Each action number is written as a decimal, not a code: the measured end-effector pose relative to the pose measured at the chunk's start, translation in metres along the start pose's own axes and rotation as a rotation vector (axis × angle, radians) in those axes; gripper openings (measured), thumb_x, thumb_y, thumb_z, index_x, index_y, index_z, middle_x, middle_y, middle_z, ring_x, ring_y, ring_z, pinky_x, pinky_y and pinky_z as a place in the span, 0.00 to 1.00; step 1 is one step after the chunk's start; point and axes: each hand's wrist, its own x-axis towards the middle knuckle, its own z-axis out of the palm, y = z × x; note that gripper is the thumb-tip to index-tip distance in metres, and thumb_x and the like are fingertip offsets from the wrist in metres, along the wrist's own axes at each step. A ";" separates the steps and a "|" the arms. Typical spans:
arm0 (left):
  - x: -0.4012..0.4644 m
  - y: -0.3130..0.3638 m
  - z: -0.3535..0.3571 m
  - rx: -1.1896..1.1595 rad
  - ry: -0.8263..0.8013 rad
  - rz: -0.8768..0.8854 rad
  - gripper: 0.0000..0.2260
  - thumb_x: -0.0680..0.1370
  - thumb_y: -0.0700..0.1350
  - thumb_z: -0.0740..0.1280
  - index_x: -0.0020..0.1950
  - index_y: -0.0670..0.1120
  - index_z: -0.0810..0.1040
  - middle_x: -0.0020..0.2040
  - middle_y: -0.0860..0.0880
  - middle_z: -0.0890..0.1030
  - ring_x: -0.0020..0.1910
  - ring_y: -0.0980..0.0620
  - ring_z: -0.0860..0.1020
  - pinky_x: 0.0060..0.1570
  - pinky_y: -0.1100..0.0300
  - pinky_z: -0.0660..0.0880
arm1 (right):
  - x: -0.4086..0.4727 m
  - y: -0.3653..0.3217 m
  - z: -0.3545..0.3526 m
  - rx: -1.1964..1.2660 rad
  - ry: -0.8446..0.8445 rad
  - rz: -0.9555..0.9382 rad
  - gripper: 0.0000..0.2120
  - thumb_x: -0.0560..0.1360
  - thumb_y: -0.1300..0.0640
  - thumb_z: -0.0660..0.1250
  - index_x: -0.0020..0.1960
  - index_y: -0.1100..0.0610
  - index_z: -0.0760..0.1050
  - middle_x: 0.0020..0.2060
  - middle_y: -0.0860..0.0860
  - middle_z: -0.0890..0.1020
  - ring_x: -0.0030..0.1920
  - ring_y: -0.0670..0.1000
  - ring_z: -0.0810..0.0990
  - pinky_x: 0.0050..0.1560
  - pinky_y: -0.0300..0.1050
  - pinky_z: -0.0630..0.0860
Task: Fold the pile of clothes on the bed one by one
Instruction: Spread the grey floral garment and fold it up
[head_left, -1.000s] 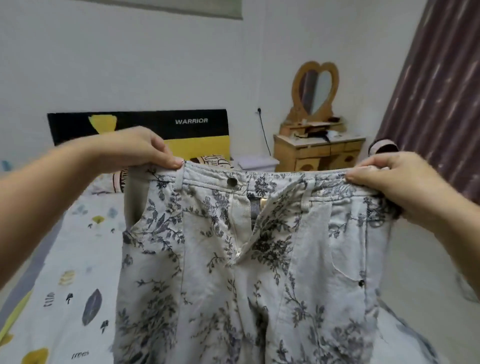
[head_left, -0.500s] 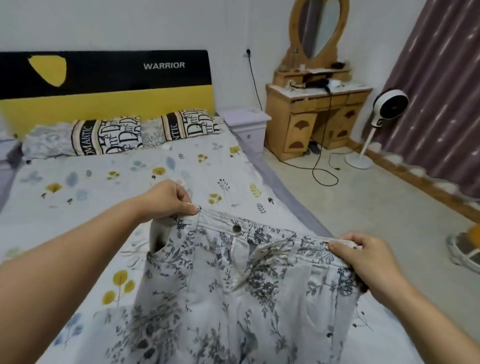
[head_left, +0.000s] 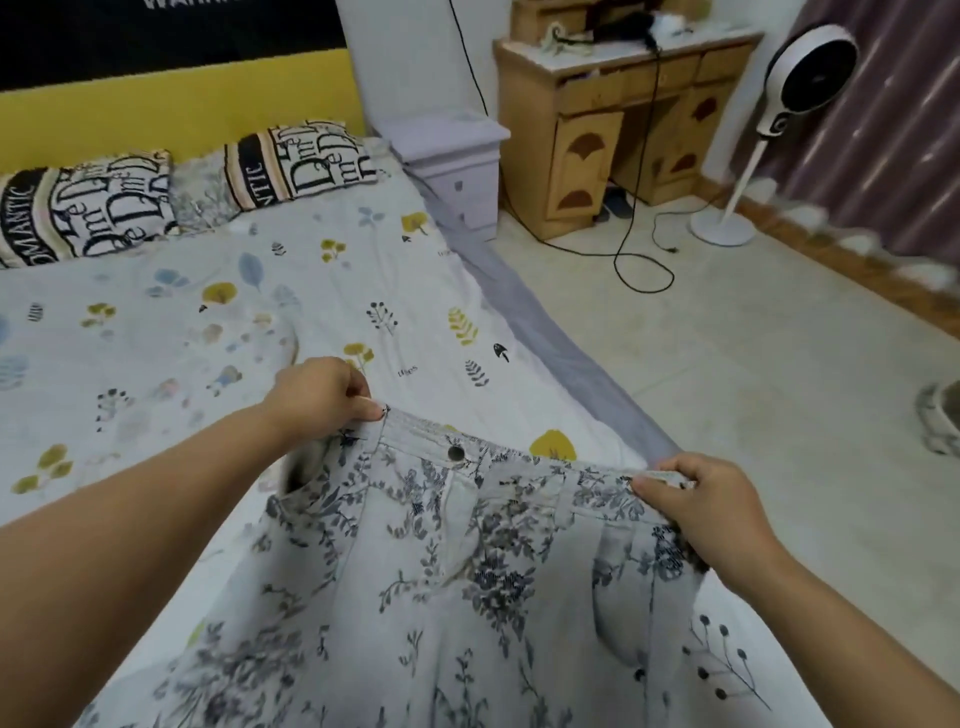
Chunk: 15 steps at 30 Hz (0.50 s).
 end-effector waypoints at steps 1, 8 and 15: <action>0.012 0.001 0.011 0.037 0.002 0.010 0.10 0.73 0.50 0.70 0.39 0.43 0.81 0.35 0.50 0.79 0.40 0.49 0.76 0.38 0.60 0.68 | 0.013 0.008 0.003 -0.018 0.001 -0.003 0.08 0.70 0.59 0.73 0.34 0.55 0.78 0.20 0.44 0.74 0.24 0.49 0.68 0.28 0.40 0.62; 0.097 0.007 0.088 0.260 0.118 0.090 0.11 0.76 0.50 0.67 0.45 0.42 0.80 0.40 0.46 0.79 0.42 0.45 0.75 0.38 0.58 0.67 | 0.094 0.069 0.029 -0.184 0.040 -0.024 0.05 0.71 0.59 0.73 0.39 0.60 0.79 0.35 0.54 0.79 0.33 0.46 0.72 0.29 0.36 0.64; 0.157 0.001 0.161 0.568 0.212 0.146 0.13 0.79 0.52 0.61 0.46 0.45 0.81 0.44 0.44 0.81 0.49 0.42 0.75 0.41 0.56 0.60 | 0.151 0.142 0.066 -0.286 0.086 0.012 0.07 0.71 0.56 0.72 0.38 0.54 0.75 0.31 0.50 0.77 0.30 0.46 0.72 0.30 0.41 0.64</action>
